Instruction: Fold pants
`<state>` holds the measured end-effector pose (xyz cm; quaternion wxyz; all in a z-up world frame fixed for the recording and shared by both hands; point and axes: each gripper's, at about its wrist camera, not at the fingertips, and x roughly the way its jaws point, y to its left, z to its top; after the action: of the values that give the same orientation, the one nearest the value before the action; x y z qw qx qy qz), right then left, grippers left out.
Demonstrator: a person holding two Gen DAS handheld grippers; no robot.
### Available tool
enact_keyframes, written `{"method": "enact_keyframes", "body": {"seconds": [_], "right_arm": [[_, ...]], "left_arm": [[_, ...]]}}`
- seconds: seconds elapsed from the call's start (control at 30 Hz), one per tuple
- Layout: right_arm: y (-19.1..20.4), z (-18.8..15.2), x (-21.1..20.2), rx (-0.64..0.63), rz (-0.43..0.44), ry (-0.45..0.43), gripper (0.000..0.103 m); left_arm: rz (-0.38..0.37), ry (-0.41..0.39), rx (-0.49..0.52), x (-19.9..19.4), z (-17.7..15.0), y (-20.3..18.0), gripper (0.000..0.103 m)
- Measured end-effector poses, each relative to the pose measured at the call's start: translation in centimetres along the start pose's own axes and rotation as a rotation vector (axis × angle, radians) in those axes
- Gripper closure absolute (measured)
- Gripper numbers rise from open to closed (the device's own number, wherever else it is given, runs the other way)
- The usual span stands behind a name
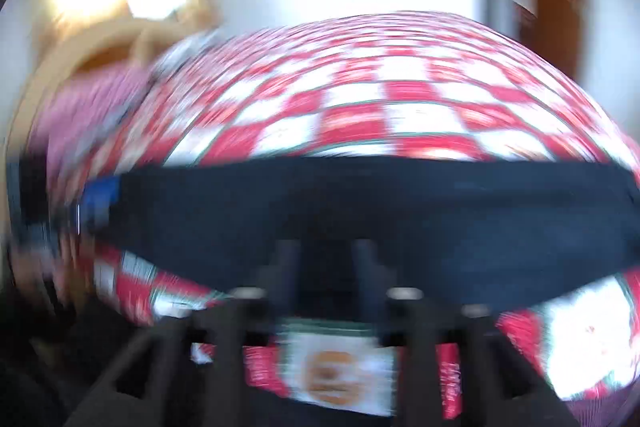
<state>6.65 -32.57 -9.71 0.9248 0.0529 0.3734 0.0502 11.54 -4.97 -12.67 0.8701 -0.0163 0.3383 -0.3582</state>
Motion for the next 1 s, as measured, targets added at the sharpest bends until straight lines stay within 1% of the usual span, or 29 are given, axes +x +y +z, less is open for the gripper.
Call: {"method": "enact_keyframes", "body": {"seconds": [0.03,0.07,0.1,0.17,0.2,0.27,0.37,0.43,0.5,0.6,0.63,0.67,0.73,0.77,0.8,0.83,0.9,1.0], "right_arm": [[-2.7,0.0,-1.1,0.093,-0.04,-0.036,0.044],[-4.8,0.1,-1.8,0.161,-0.079,-0.058,0.044],[-6.6,0.0,-2.3,0.208,-0.114,-0.07,0.044],[-9.6,-0.4,-3.1,0.28,-0.179,-0.093,0.044],[-10.7,-0.6,-3.3,0.306,-0.191,-0.105,0.044],[-12.6,-1.2,-3.6,0.366,-0.179,-0.138,0.044],[-14.0,-1.9,-4.2,0.4,-0.135,-0.17,0.044],[-14.4,-1.9,-4.4,0.404,-0.139,-0.19,0.044],[-14.5,-2.1,-4.6,0.407,-0.138,-0.209,0.044],[-14.9,-2.1,-4.7,0.429,-0.13,-0.23,0.044],[-15.1,-2.2,-4.8,0.436,-0.13,-0.233,0.044],[-15.1,-2.1,-4.7,0.44,-0.13,-0.235,0.044],[-15.3,-2.2,-4.8,0.445,-0.131,-0.243,0.044],[-15.4,-2.1,-4.9,0.445,-0.133,-0.247,0.044],[-15.4,-2.1,-5.0,0.448,-0.139,-0.256,0.044],[-15.5,-2.1,-5.1,0.454,-0.141,-0.266,0.044],[-16.0,-2.1,-5.6,0.482,-0.135,-0.294,0.044],[-17.2,-2.2,-6.4,0.531,-0.14,-0.326,0.045]], "left_arm": [[-0.01,0.023,0.026,1.2,0.1,-1.1,0.029],[-0.01,0.042,0.039,1.8,0.1,-1.7,0.029],[-0.012,0.068,0.061,2.9,0.2,-2.7,0.03],[-0.023,0.088,0.093,3.9,0.5,-4.2,0.03],[-0.022,0.103,0.127,4.7,0.7,-5.3,0.03],[-0.024,0.115,0.175,5.3,0.8,-6.7,0.03],[-0.052,0.148,0.227,6.9,1.0,-8.4,0.039],[-0.048,0.162,0.266,7.9,1.0,-9.4,0.048],[-0.046,0.176,0.304,8.9,0.8,-10.4,0.053],[-0.001,0.192,0.379,10.2,-0.1,-11.3,0.053],[0.008,0.197,0.386,10.6,-0.3,-11.4,0.053],[0.033,0.201,0.389,11.0,-0.7,-11.2,0.053],[0.051,0.184,0.398,11.0,-1.0,-11.3,0.054],[0.063,0.178,0.401,10.9,-1.1,-11.4,0.058],[0.085,0.172,0.405,10.8,-1.1,-11.4,0.067],[0.088,0.17,0.403,10.7,-1.0,-11.4,0.079],[0.072,0.171,0.381,10.4,-0.7,-10.9,0.091],[0.052,0.167,0.354,10.2,-0.5,-10.5,0.094]]}}
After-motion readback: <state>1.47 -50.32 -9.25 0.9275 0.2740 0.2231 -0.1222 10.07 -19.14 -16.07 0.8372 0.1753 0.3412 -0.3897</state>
